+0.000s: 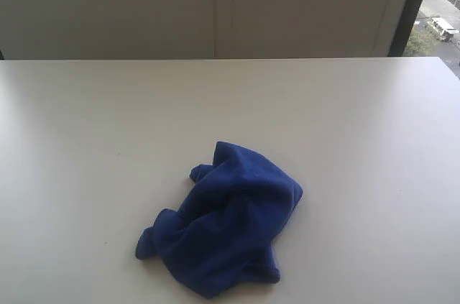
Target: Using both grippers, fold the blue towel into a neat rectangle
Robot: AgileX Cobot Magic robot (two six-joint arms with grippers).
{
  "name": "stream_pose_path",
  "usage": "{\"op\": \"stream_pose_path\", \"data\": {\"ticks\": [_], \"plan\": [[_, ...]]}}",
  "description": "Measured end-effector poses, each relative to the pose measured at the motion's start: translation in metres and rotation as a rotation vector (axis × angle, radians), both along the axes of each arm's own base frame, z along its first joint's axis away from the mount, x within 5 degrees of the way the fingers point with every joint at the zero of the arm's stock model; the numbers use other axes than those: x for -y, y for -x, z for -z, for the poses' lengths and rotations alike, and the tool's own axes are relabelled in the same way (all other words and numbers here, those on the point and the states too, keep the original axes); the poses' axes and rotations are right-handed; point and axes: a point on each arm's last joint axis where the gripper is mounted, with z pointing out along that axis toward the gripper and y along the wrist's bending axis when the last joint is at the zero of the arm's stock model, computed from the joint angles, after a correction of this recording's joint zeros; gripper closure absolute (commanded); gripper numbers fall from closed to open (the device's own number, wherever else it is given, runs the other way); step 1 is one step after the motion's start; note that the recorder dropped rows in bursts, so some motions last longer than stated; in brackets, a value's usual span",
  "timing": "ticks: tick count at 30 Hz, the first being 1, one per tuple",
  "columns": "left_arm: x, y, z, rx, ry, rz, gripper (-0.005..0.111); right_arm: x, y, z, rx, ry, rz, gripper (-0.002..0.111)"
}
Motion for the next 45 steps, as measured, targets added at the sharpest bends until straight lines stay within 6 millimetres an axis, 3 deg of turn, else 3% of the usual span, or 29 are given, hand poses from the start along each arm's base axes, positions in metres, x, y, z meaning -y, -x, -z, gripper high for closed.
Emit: {"op": "stream_pose_path", "data": {"ticks": [22,31,45], "plan": [[0.000,0.000,-0.001,0.009,0.000,-0.001,0.107,0.000,0.000,0.000,0.000,0.000,0.000,0.108],[-0.002,-0.005,-0.016,0.187,0.010,-0.021,0.107,0.000,0.000,0.000,0.000,0.000,0.000,0.108],[-0.002,-0.006,-0.025,0.279,0.014,-0.031,0.107,0.000,0.000,0.000,0.000,0.000,0.000,0.108]]}}
